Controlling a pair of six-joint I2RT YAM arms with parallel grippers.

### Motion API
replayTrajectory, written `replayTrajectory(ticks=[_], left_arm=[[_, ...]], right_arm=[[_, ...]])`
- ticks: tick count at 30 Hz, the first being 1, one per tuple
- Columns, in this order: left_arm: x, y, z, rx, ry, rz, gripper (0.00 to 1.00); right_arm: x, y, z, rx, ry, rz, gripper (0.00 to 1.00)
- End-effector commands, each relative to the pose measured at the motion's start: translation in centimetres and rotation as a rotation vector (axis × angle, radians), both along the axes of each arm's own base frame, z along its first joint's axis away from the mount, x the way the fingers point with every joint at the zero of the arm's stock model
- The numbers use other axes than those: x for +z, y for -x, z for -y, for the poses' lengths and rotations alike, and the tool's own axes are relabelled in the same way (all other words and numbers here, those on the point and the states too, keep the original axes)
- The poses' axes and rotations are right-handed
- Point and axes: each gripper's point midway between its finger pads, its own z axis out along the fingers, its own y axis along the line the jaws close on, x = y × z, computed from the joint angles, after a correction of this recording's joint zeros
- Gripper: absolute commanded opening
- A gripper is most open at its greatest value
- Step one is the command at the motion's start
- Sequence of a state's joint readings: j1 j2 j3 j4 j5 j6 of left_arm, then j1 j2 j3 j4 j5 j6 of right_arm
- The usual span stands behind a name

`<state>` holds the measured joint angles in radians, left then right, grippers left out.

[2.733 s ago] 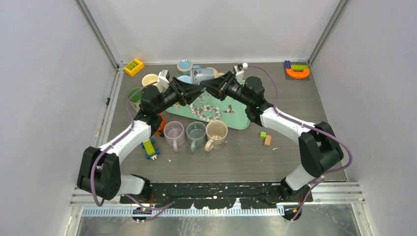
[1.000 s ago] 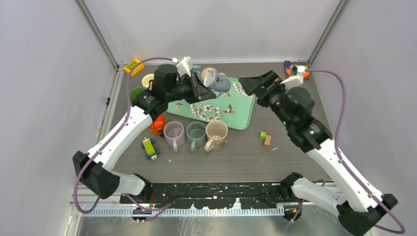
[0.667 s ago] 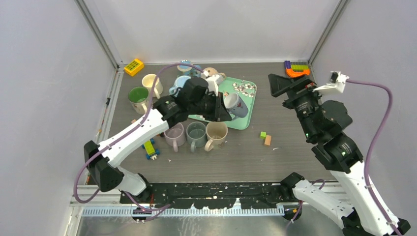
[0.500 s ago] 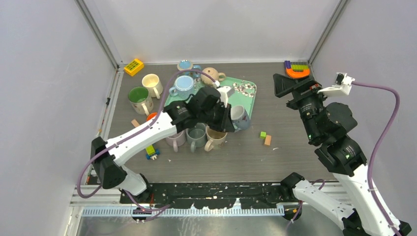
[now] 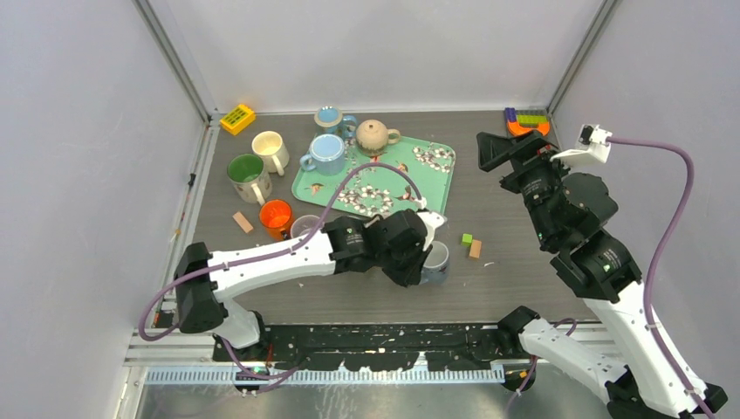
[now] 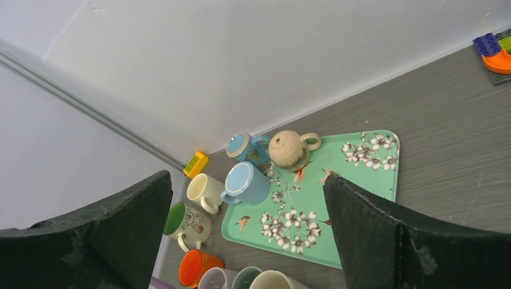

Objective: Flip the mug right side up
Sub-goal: Place the cup at the center of the board.

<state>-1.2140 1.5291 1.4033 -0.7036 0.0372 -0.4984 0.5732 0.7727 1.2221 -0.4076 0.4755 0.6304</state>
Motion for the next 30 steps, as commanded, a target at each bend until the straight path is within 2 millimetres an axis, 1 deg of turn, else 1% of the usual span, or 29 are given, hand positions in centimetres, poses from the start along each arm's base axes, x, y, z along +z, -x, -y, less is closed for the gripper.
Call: replayTrajectory(ticks=[1, 5, 11, 22, 30], left_arm=[[-0.4, -0.7, -1.1, 0.029, -0.015, 0.108, 0.00], [-2.4, -1.3, -1.8, 0.063, -0.057, 0.159, 0.00], [-4.2, -1.7, -2.2, 0.065, -0.119, 0.225, 0.00], [-7.3, -2.9, -1.6, 0.090, -0.184, 0.320, 0.00], [-9.9, -3.2, -1.9, 0.110, -0.242, 0.318, 0.00]], right_arm=[[0.0, -0.7, -0.7, 0.009, -0.007, -0.009, 1.00], [-0.5, -1.2, -1.4, 0.028, -0.010, -0.026, 1.00], [-0.8, -1.5, -1.9, 0.039, -0.004, -0.037, 1.00], [-1.5, -1.9, -2.3, 0.048, -0.002, -0.057, 1.00], [-1.5, -1.8, -2.5, 0.056, 0.000, -0.059, 1.00]])
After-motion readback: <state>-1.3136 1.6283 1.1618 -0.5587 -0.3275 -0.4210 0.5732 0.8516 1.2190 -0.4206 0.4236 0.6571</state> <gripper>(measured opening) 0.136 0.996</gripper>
